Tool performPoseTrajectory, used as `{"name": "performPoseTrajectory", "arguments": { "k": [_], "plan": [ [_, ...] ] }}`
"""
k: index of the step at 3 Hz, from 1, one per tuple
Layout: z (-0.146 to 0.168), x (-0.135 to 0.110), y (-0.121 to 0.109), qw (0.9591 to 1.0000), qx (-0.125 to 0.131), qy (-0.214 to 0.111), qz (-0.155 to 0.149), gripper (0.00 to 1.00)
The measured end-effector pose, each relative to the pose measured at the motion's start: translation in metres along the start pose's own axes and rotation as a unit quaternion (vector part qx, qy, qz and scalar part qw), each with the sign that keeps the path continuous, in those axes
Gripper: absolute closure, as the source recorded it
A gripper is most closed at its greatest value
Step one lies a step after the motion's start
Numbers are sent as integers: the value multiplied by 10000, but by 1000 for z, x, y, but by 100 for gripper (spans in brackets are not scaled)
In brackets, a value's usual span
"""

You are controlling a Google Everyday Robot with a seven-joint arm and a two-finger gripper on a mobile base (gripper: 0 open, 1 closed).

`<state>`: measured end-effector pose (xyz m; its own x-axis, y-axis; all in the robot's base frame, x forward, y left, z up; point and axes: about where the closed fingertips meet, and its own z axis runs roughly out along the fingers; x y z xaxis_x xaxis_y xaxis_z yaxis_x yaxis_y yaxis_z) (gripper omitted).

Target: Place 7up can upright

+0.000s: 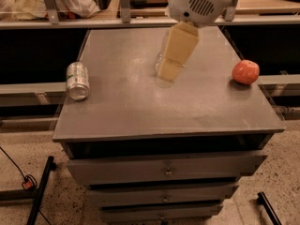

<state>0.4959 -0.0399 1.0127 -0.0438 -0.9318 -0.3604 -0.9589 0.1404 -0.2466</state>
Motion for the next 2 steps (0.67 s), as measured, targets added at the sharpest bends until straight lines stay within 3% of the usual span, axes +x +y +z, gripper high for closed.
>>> {"name": "performPoseTrajectory", "arguments": {
  "k": [1, 2],
  "plan": [
    [13, -60, 5, 9997, -81, -208, 30, 0],
    [13, -60, 5, 9997, -81, -208, 30, 0]
  ]
}}
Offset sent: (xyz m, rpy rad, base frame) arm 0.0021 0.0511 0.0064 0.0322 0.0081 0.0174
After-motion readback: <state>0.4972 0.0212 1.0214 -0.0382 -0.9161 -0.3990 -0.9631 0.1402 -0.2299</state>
